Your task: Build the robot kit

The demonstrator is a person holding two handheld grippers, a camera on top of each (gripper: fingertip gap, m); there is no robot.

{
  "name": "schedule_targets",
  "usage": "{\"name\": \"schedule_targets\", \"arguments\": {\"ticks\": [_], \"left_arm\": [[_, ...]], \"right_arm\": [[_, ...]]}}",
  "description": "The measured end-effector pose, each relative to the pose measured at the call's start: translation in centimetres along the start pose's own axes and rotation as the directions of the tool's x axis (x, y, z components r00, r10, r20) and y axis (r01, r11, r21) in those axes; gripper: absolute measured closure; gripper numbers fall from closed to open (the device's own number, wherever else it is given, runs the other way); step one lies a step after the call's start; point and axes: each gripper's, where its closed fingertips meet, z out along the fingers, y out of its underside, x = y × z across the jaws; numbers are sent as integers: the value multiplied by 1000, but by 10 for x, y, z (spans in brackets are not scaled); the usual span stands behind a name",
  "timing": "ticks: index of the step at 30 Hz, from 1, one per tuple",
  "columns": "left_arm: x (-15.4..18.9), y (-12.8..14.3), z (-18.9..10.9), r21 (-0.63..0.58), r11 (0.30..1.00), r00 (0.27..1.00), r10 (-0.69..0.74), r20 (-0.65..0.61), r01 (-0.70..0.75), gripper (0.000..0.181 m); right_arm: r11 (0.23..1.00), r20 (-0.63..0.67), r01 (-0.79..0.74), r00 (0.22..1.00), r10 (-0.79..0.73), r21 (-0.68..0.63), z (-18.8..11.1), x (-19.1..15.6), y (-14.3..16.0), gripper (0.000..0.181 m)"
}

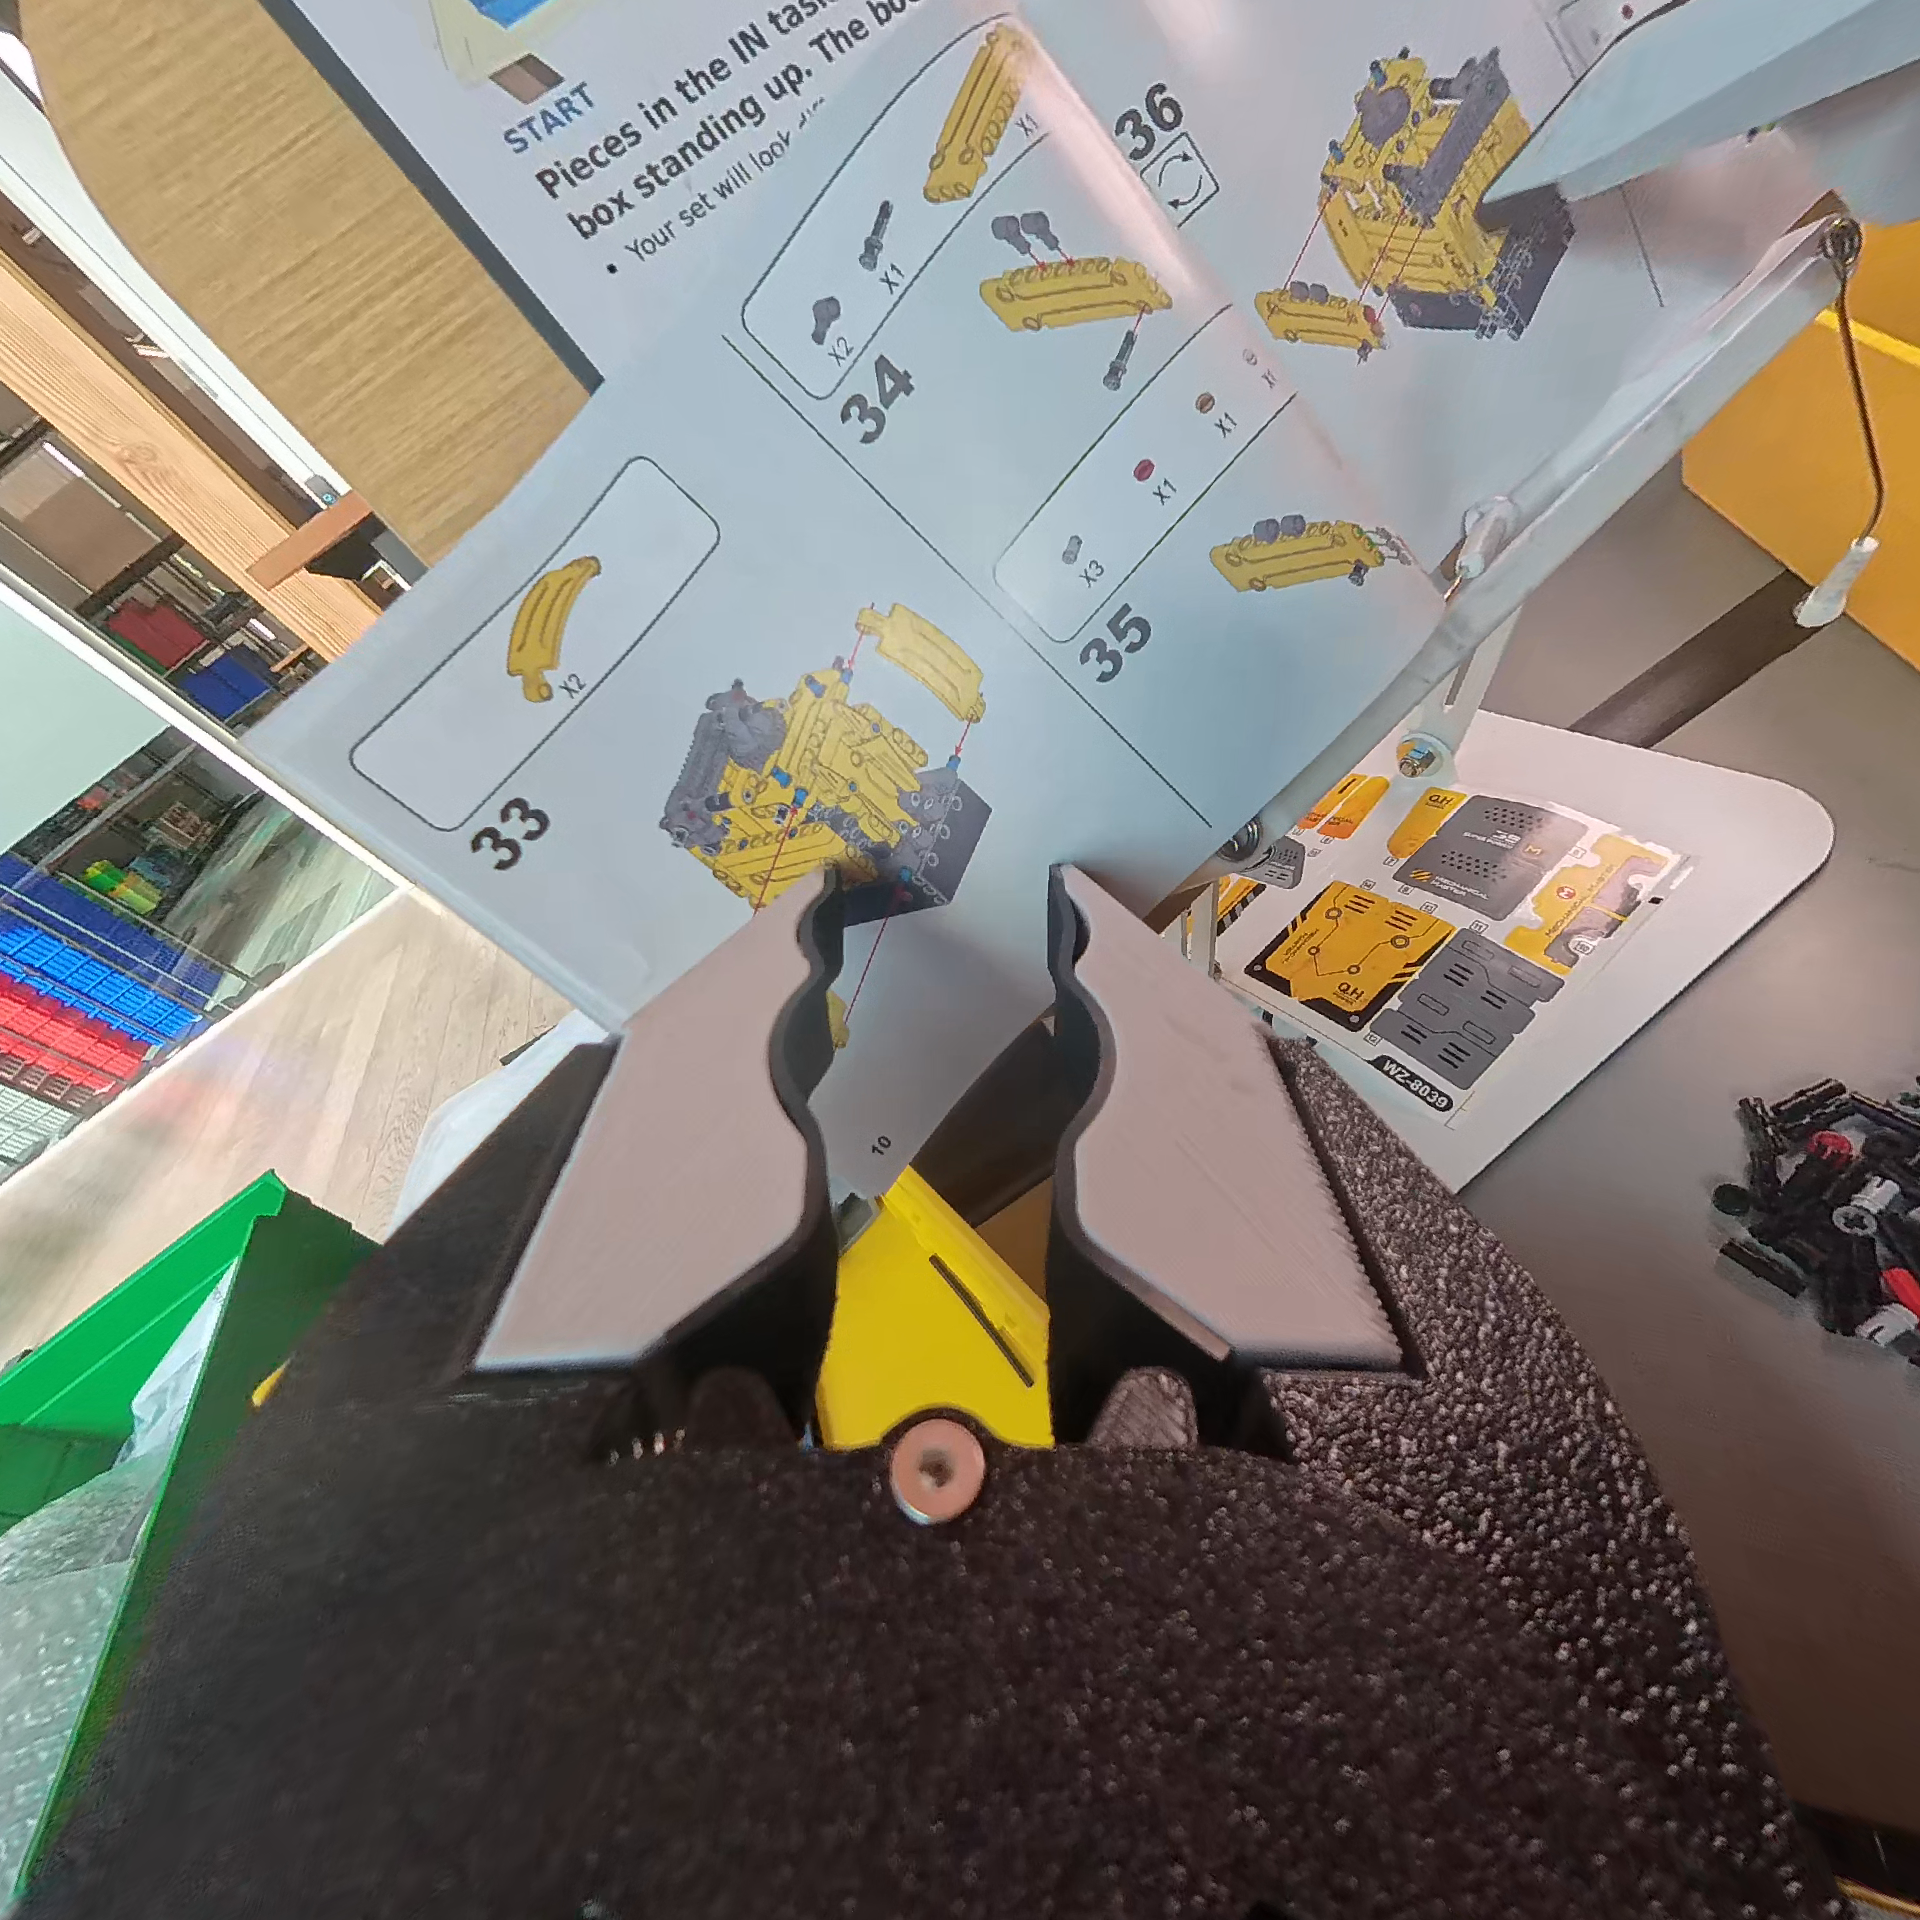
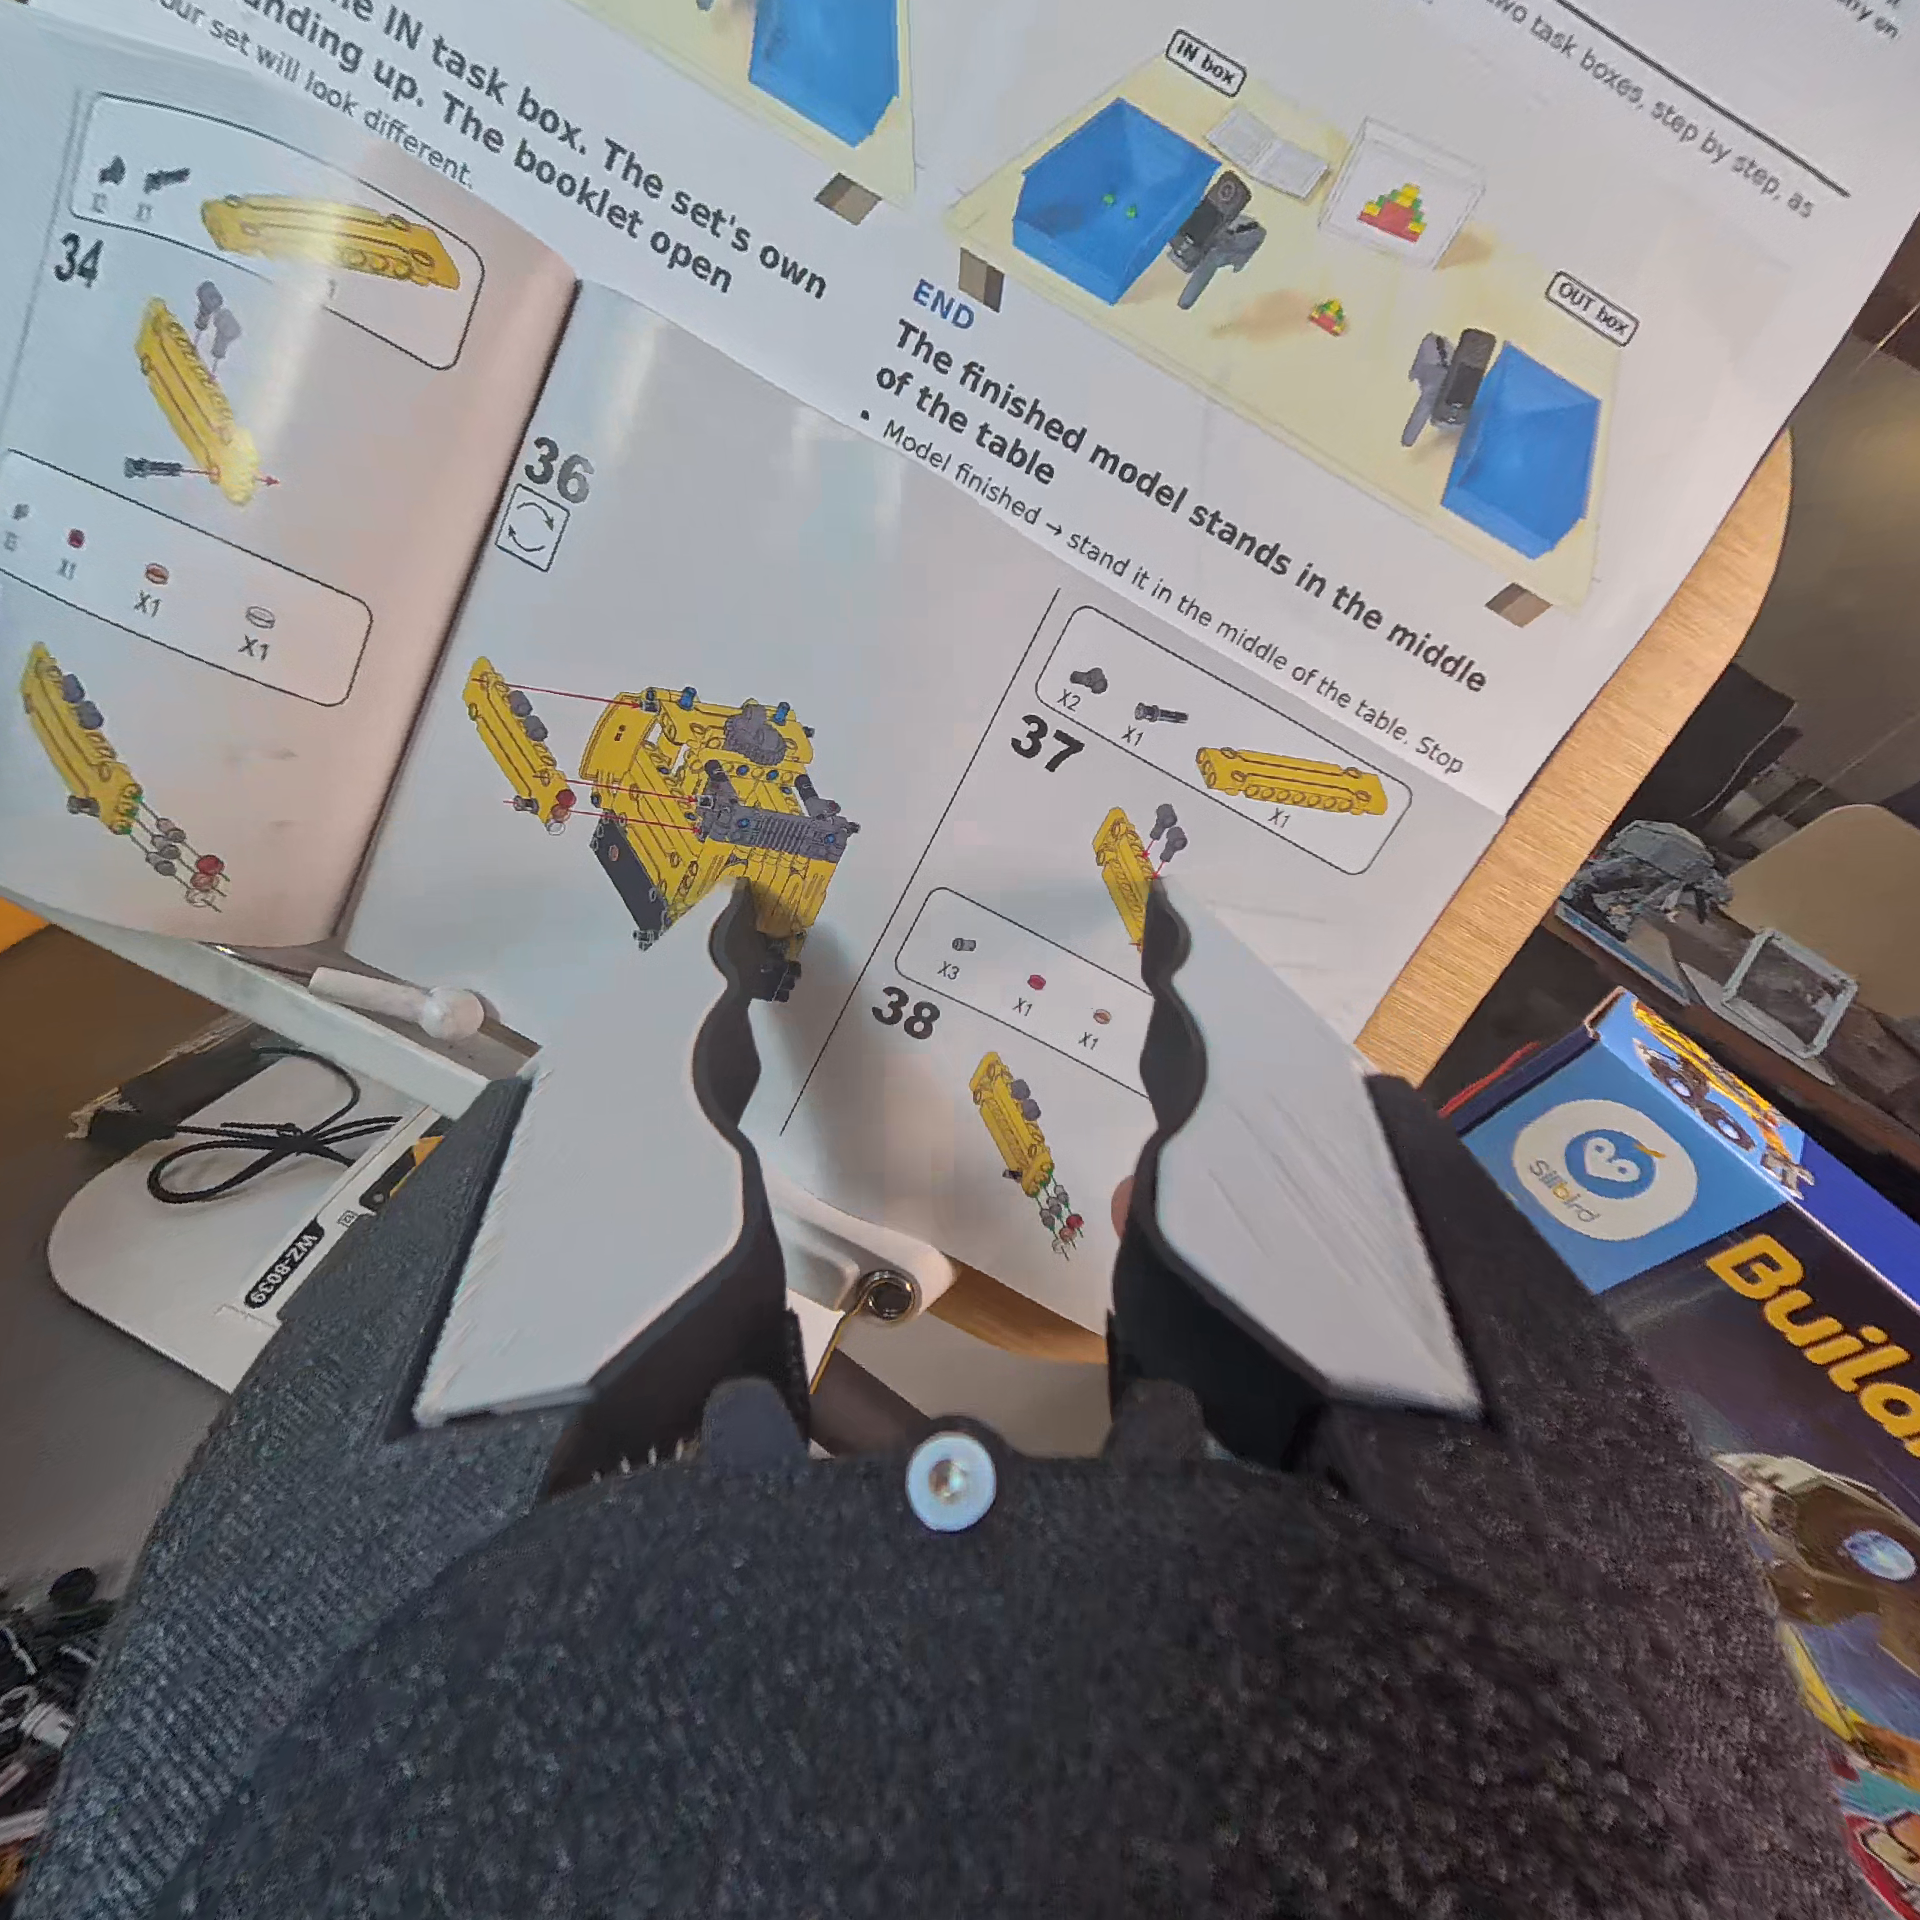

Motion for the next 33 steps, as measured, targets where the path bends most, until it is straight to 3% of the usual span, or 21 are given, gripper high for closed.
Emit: {"name": "schedule_targets", "arguments": {"ticks": [2,4,10,17,24,27,30,33], "left_arm": [[0,0,0,1,1000,1000,-3,0,3,143],[0,0,0,1,1000,1000,-5,0,5,143],[0,1,-2,-9,1000,1000,-8,-4,7,144],[-2,-1,-11,-5,998,997,-57,-42,57,141],[6,-40,-35,91,982,977,-153,-149,167,141],[31,-64,-45,112,962,931,-208,-300,251,142],[60,-91,-55,89,904,803,-322,-502,418,143],[66,-104,-49,21,824,677,-451,-582,566,137]], "right_arm": [[1000,11,16,1000,-16,9,-1,-4,-1,116],[1000,55,-1,998,0,14,-2,-10,-2,144],[998,114,-36,993,29,54,-11,-20,-4,160],[969,173,-130,980,94,208,-33,-33,-16,160],[950,201,-105,979,46,295,-55,-61,-16,152],[944,228,-108,973,36,312,-61,-80,-16,152],[937,265,-98,964,6,336,-65,-104,-21,152],[931,305,-70,951,-46,358,-66,-133,-27,153]]}}
